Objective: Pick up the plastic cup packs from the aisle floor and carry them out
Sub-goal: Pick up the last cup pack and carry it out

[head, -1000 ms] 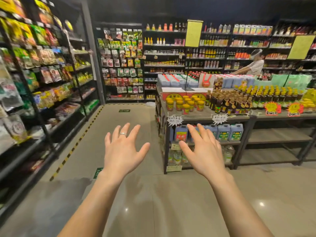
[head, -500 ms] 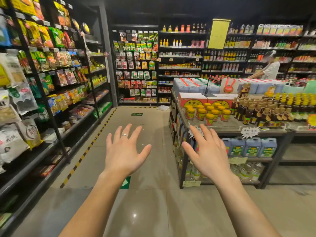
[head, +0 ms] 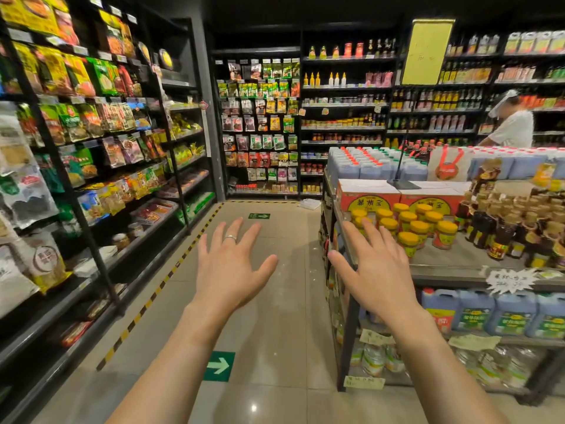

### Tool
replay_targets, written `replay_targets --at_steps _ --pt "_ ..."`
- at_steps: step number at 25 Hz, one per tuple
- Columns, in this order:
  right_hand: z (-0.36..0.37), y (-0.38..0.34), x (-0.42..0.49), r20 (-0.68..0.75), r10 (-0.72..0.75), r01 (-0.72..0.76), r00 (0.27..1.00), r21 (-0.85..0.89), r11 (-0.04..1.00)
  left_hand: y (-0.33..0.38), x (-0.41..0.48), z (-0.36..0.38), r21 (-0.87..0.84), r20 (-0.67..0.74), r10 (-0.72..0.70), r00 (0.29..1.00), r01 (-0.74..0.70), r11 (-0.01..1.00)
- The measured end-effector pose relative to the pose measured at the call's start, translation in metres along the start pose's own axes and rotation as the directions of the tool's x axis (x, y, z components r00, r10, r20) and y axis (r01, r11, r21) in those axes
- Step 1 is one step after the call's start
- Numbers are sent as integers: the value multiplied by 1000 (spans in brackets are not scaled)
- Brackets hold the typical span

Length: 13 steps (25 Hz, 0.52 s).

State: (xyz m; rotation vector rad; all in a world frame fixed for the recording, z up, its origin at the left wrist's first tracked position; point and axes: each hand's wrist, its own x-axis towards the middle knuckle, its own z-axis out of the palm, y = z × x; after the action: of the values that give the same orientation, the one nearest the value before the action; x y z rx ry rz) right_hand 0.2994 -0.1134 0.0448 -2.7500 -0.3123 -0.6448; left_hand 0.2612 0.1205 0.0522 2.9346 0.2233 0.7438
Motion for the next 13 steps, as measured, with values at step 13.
replay_targets --at_steps 13 --pt "75 64 206 47 -36 35 998 19 999 33 191 104 -55 7 -32 999 32 998"
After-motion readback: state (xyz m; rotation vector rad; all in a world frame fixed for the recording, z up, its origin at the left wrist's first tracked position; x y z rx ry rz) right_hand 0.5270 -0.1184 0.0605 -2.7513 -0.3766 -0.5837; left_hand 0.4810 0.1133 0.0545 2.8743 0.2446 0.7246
